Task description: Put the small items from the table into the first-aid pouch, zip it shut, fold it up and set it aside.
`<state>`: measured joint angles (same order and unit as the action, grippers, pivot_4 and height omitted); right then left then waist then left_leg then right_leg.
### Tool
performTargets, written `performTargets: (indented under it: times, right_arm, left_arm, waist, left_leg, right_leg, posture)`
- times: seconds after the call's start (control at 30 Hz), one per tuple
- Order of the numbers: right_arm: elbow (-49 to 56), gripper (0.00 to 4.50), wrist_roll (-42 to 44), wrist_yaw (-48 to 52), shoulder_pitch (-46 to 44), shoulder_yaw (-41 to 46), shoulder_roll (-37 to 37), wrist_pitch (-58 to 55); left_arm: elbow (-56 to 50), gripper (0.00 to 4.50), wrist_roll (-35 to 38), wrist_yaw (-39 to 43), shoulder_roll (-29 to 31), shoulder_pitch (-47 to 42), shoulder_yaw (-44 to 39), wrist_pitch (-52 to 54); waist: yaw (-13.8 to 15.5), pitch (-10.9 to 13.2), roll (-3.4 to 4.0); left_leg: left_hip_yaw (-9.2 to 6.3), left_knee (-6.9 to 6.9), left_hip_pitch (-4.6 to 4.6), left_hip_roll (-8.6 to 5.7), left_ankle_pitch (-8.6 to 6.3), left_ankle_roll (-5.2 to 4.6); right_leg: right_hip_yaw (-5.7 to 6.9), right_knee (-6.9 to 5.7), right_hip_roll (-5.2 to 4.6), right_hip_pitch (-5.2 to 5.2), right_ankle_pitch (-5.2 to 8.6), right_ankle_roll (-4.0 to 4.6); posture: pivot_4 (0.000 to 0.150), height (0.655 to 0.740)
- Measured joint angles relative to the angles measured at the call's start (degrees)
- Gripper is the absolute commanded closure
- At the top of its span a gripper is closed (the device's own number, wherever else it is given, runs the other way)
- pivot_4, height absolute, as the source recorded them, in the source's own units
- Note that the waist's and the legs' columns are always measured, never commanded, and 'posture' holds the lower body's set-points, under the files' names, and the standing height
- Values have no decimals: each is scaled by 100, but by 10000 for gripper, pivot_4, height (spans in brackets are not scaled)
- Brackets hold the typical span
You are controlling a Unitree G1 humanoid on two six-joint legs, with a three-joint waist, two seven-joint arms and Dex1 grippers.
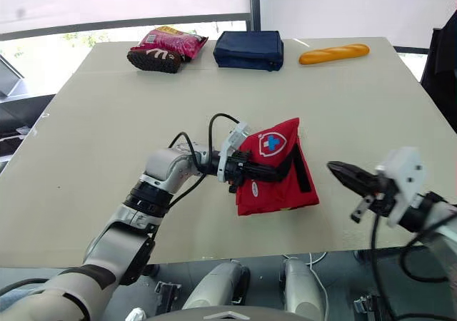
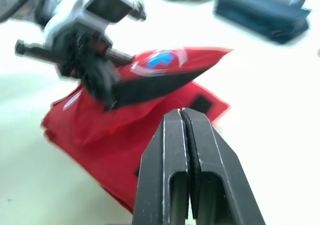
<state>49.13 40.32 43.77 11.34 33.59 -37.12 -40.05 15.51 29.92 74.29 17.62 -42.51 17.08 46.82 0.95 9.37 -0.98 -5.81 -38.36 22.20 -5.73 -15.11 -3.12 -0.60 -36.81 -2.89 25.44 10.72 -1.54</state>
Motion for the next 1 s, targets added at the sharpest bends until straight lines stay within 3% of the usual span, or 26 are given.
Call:
performTargets:
  times: [0.07, 0.27, 0.47, 0.83, 1.0]
  right_arm:
    - [61, 44462, 283, -35, 149, 287, -67, 4]
    - [229, 45000, 851, -225, 460, 601, -266, 33]
    - [247, 45000, 1109, -485, 457, 600, -507, 35]
    - [178, 45000, 1526, -915, 36, 481, -883, 46]
    - [-358, 45000, 907, -951, -836, -817, -971, 263]
  left_arm:
    - [152, 45000, -91, -75, -95, -9, 19, -51]
    - [786, 22578, -213, -290, -529, -187, -89, -390]
    - [696, 959, -144, -76, -526, -205, -121, -337]
    - [257, 959, -35, 113, -322, 64, -154, -93]
    - [174, 959, -39, 203, -323, 124, -140, -95]
  waist:
    - [0, 0, 0]
    - [31, -1, -1]
    - [21, -2, -1]
    - [2, -2, -1]
    - [0, -1, -1]
  left_leg:
    - [0, 0, -3, 1, 0, 0]
    - [-1, -2, -14, 1, -3, -5]
    - [-1, -2, -20, 2, -3, -5]
    - [-1, -1, -22, 3, -4, -7]
    - [0, 0, -20, 3, -4, -6]
  right_leg:
    - [0, 0, 0, -4, 0, 0]
    - [7, 6, -4, -23, 3, -6]
    - [7, 5, -3, -28, 12, -19]
    - [5, 7, -3, -29, 12, -18]
    - [6, 9, -2, -28, 3, -2]
  posture:
    - [1500, 7293]
    - [1500, 7293]
    - [1500, 7293]
    - [1500, 7293]
    - [1500, 7293]
